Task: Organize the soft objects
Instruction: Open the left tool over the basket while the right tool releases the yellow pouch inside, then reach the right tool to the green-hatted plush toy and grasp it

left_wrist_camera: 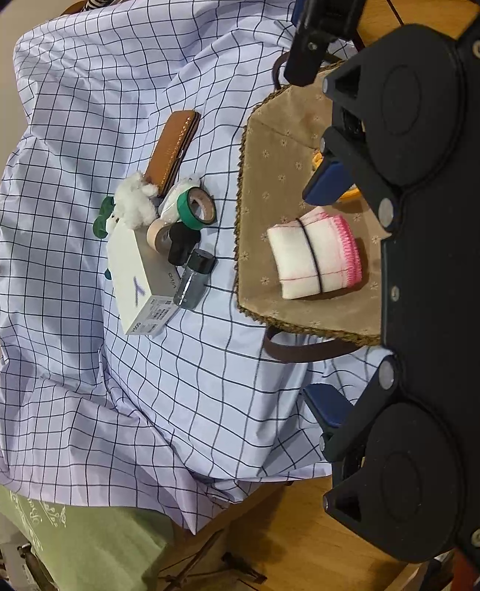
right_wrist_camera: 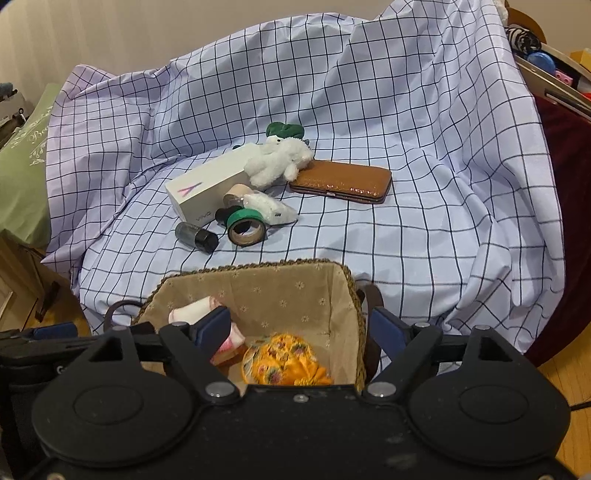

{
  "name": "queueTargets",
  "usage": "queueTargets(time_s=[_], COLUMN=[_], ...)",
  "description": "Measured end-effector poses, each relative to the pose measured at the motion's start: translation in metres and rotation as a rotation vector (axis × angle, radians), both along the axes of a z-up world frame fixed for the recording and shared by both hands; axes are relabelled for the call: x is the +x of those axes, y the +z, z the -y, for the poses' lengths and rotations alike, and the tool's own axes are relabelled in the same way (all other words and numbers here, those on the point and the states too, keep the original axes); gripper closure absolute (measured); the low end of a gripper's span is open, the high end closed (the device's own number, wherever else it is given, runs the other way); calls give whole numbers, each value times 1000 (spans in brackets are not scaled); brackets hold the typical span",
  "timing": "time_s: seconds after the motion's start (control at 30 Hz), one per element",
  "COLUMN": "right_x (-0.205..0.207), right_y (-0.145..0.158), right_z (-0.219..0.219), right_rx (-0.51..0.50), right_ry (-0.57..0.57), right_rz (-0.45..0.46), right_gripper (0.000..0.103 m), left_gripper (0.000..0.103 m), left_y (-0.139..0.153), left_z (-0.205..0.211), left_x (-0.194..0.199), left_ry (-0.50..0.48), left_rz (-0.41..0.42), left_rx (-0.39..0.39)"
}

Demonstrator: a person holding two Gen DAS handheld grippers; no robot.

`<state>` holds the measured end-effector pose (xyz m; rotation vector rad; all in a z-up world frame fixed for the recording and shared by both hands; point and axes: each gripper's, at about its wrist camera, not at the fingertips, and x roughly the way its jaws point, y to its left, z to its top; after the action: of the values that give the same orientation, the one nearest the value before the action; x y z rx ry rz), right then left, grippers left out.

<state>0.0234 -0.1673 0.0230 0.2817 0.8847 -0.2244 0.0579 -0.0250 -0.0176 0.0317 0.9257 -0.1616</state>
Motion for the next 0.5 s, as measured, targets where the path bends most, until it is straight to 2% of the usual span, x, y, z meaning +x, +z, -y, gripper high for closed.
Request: queueTargets(time_s=[0.37, 0.47, 0.5], right_x=[77, 102, 112], right_y=[-2, 0, 1], right_z=[23, 30, 33], right_rx=[-8, -5, -3], right_ry=[21, 22, 23], right_rz=[-29, -26, -21], right_gripper=[20, 20, 20], left_gripper=[4, 4, 4], left_y=[4, 6, 7], left_z=[11, 11, 10], left_x=[65, 89, 95], left_ry=[-45, -35, 15], left_rz=[-10, 5, 53], left_rx=[23, 21, 13])
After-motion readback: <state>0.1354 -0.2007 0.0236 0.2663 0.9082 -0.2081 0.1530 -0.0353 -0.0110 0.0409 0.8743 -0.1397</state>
